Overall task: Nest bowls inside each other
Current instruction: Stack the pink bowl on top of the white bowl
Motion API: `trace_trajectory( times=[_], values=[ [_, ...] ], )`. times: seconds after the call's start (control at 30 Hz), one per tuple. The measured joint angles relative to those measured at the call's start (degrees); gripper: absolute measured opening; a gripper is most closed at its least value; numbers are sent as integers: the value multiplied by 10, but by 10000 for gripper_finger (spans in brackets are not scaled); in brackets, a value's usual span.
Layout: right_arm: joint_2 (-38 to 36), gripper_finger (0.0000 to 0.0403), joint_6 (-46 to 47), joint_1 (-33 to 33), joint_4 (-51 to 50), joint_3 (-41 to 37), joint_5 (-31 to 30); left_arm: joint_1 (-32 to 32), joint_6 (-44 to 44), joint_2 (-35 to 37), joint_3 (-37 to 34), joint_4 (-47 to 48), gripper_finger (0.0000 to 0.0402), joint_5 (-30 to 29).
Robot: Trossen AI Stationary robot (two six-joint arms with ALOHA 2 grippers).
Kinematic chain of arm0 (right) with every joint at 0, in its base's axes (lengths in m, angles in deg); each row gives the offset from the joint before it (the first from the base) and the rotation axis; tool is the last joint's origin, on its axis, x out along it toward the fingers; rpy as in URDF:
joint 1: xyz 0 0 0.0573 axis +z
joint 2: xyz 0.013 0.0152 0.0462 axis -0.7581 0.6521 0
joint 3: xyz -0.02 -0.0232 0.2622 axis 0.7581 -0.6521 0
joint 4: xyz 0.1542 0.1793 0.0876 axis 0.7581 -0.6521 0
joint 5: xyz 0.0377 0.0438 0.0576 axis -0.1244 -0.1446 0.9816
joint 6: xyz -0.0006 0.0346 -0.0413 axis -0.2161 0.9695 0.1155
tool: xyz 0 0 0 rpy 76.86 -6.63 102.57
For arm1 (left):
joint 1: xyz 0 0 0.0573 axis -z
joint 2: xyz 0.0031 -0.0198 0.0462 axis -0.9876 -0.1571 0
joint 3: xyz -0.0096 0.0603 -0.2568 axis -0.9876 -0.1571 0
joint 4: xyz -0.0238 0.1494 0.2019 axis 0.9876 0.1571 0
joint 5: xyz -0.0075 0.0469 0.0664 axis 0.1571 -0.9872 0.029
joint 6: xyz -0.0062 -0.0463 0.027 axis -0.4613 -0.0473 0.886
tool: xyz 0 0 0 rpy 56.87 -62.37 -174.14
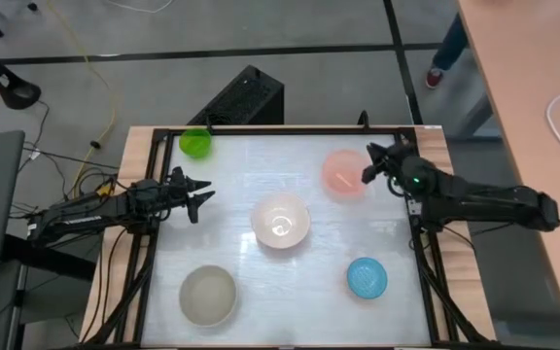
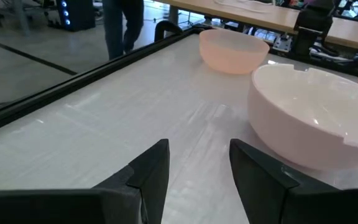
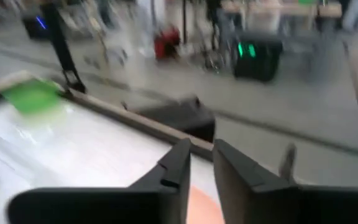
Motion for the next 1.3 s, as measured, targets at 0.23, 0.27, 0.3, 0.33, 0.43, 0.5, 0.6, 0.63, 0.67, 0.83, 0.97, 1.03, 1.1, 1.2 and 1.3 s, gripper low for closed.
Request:
trace_trajectory(
  times=[0.23,0.27,0.3,0.33,0.43,0.5,0.6,0.63,0.67,0.83,0.97,1.03,1.1,1.2,1.3],
  values=[
    [87,191,114,-115,-192,85,104,0,0,0,0,0,158,0],
    [101,205,120,-131,-214,95,119,0,0,0,0,0,158,0],
    [115,219,122,-146,-234,104,130,0,0,0,0,0,158,0],
    [128,231,122,-159,-248,112,137,0,0,0,0,0,158,0],
    [166,257,121,-190,-282,127,139,0,0,0,0,0,158,0],
    [189,263,122,-207,-287,131,147,0,0,0,0,0,158,0],
    [223,265,123,-230,-288,131,169,0,0,0,0,0,158,0],
    [235,265,124,-236,-288,131,178,0,0,0,0,0,158,0],
    [248,265,124,-242,-288,131,184,0,0,0,0,0,158,0],
    [305,265,130,-270,-286,131,205,0,0,0,0,0,158,0],
    [330,265,116,-283,-287,132,227,0,0,0,0,0,158,0],
    [332,265,111,-283,-283,132,228,0,0,0,0,0,158,0],
    [330,265,103,-283,-275,132,228,0,0,0,0,0,158,0],
    [314,265,100,-283,-264,132,228,0,0,0,0,0,158,0],
    [293,265,100,-283,-256,132,227,0,0,0,0,0,158,0]
  ],
)
